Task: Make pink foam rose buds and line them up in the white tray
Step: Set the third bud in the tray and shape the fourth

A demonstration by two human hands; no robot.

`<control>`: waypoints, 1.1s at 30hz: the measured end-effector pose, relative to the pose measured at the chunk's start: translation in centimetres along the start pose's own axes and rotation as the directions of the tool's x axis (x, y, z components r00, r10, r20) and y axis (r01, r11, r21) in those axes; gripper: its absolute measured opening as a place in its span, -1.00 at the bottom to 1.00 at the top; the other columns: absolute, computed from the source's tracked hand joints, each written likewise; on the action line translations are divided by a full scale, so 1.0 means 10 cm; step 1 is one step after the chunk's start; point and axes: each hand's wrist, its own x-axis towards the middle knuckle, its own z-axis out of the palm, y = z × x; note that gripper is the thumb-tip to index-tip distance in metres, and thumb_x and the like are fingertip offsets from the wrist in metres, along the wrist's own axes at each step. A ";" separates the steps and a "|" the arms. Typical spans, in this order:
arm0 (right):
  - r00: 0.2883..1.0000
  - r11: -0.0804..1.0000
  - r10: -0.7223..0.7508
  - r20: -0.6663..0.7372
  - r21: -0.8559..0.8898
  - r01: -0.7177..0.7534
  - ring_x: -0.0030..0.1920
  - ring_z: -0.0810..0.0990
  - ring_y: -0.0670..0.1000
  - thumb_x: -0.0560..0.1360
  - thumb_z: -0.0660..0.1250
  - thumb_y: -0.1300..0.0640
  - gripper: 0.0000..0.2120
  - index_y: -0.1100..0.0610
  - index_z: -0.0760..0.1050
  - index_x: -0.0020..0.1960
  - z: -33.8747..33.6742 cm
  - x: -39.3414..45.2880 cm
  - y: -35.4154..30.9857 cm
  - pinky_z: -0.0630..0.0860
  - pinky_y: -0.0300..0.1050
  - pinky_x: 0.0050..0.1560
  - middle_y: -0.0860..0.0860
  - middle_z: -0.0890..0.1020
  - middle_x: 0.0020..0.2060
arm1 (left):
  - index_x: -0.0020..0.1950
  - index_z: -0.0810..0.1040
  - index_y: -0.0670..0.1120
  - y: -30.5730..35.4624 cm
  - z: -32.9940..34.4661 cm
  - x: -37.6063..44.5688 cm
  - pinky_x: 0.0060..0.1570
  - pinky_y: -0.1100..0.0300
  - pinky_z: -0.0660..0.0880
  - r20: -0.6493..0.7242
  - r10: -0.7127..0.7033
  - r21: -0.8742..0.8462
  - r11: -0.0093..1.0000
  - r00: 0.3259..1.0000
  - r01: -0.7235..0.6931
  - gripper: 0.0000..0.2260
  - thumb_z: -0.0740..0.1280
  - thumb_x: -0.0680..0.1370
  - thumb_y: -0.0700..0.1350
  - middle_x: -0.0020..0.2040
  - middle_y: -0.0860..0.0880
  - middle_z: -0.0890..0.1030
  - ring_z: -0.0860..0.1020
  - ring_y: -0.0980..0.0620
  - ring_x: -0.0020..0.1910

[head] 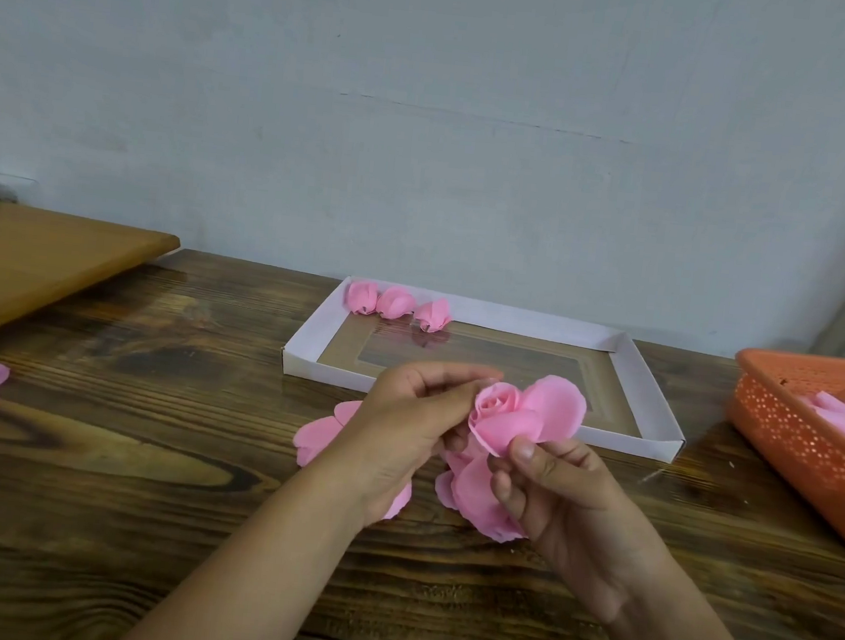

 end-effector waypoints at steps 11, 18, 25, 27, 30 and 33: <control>0.999 0.999 -0.029 -0.024 -0.021 0.028 -0.28 0.70 -0.04 0.07 0.76 0.12 -0.51 0.24 0.72 -0.06 0.03 0.02 0.04 0.64 -0.24 -0.21 0.11 0.70 -0.28 | -0.12 0.74 0.09 -0.13 0.02 0.07 -0.17 0.18 0.59 -0.168 0.087 0.073 0.994 0.982 -0.075 -0.93 0.48 0.49 -0.08 -0.17 0.06 0.72 0.68 0.13 -0.16; 0.998 1.000 -0.027 -0.048 0.000 0.027 -0.29 0.70 -0.05 0.40 0.49 0.24 -0.89 0.25 0.72 -0.11 0.04 0.02 0.06 0.64 -0.25 -0.20 0.11 0.69 -0.30 | -0.16 0.71 0.14 -0.12 0.03 0.06 -0.29 0.29 0.55 -0.187 0.096 0.092 0.993 0.978 -0.080 -0.74 0.41 0.59 -0.21 -0.24 0.08 0.70 0.67 0.16 -0.24; 0.997 0.998 -0.024 -0.071 0.056 0.028 -0.31 0.69 -0.04 0.42 0.40 0.25 -0.88 0.27 0.69 -0.14 0.07 0.04 0.06 0.64 -0.26 -0.24 0.12 0.62 -0.35 | -0.05 0.71 0.10 -0.06 0.03 0.03 -0.19 0.12 0.54 -0.107 0.019 0.003 1.000 0.994 -0.019 -0.73 0.31 0.62 -0.24 -0.05 -0.22 0.69 0.61 -0.08 -0.18; 0.998 0.997 -0.010 -0.069 0.075 0.016 -0.32 0.69 -0.03 0.41 0.40 0.25 -0.89 0.28 0.68 -0.15 0.08 0.04 0.07 0.65 -0.25 -0.25 0.13 0.62 -0.35 | -0.06 0.71 0.11 -0.06 0.04 0.02 -0.24 0.18 0.53 -0.092 0.018 0.012 1.000 0.996 -0.017 -0.74 0.33 0.62 -0.22 -0.09 -0.14 0.69 0.60 -0.03 -0.21; 0.998 0.994 0.008 -0.063 0.110 -0.001 -0.31 0.69 -0.04 0.43 0.38 0.25 -0.87 0.28 0.69 -0.14 0.09 0.04 0.07 0.65 -0.25 -0.24 0.14 0.64 -0.32 | -0.08 0.73 0.10 -0.06 0.03 0.02 -0.10 0.05 0.51 -0.100 0.021 0.020 1.000 0.995 -0.019 -0.71 0.31 0.62 -0.25 -0.09 -0.17 0.66 0.56 -0.09 -0.16; 0.999 0.991 0.011 -0.049 0.137 -0.004 -0.28 0.69 -0.04 0.46 0.39 0.26 -0.88 0.28 0.69 -0.12 0.08 0.05 0.08 0.66 -0.24 -0.20 0.14 0.64 -0.30 | -0.05 0.74 0.02 -0.04 0.01 0.03 -0.05 0.01 0.54 -0.087 0.006 0.053 0.999 0.996 -0.001 -0.77 0.32 0.63 -0.21 -0.10 -0.14 0.70 0.61 -0.08 -0.12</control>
